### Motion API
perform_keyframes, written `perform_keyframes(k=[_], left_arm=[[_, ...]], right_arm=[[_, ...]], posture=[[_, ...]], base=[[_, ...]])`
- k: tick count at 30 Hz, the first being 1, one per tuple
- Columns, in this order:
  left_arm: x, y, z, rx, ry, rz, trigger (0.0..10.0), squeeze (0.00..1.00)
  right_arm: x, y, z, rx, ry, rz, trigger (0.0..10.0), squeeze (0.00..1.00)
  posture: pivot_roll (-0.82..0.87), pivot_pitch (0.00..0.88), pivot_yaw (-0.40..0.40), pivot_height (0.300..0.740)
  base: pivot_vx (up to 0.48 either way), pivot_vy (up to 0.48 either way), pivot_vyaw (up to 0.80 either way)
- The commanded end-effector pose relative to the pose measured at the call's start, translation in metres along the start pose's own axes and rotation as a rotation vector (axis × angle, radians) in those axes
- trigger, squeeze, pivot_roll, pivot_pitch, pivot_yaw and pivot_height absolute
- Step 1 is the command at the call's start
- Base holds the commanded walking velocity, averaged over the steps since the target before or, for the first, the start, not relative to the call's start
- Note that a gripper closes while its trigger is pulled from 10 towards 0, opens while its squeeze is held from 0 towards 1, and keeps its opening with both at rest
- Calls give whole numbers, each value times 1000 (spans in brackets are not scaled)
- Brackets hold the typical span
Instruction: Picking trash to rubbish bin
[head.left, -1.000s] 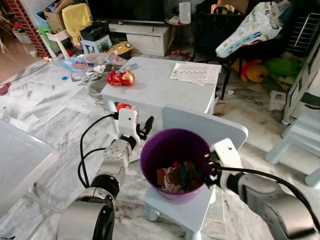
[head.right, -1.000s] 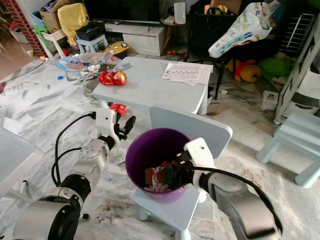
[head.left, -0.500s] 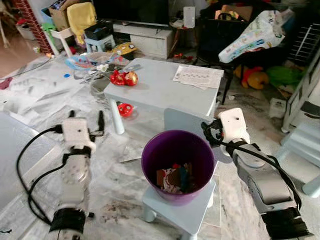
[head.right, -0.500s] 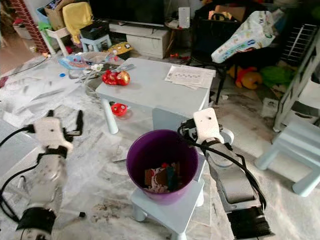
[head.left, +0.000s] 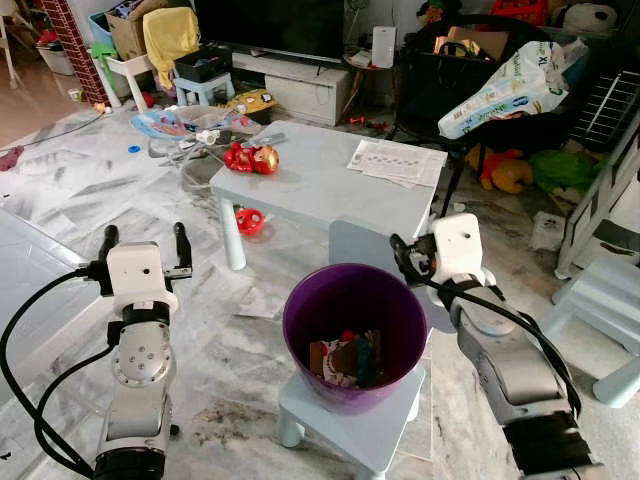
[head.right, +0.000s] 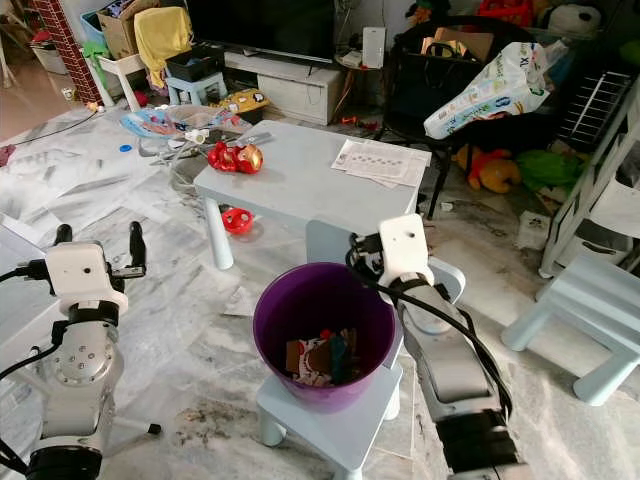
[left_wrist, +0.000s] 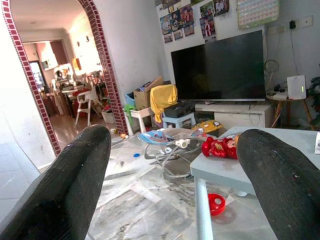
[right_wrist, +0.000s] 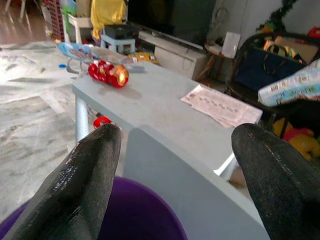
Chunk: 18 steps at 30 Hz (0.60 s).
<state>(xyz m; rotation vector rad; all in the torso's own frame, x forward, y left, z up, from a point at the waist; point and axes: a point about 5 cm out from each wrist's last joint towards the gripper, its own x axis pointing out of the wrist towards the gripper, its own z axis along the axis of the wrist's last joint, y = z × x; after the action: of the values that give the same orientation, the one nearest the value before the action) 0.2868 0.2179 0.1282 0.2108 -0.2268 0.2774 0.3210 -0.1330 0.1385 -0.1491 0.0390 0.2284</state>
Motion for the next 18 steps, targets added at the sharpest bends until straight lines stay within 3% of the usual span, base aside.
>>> perform_keyframes(k=[1, 3, 10, 18], left_arm=[[2, 3, 5, 12, -6, 5, 10000, 0], [3, 3, 11, 31, -17, -4, 10000, 0], [4, 8, 17, 30, -3, 37, 10000, 0], [13, -7, 28, -1, -10, 1, 10000, 0]], right_arm=[[3, 0, 2, -1, -9, 0, 10000, 0], [4, -1, 2, 20, -12, -4, 10000, 0], [8, 8, 3, 43, -40, 11, 10000, 0], [9, 11, 3, 55, -49, 14, 10000, 0]], posture=[[-26, 17, -2, 740], [-12, 15, -6, 740], [-11, 14, 8, 740], [-16, 29, 4, 740]], base=[[0, 0, 0], [0, 0, 0], [0, 0, 752], [0, 0, 800]])
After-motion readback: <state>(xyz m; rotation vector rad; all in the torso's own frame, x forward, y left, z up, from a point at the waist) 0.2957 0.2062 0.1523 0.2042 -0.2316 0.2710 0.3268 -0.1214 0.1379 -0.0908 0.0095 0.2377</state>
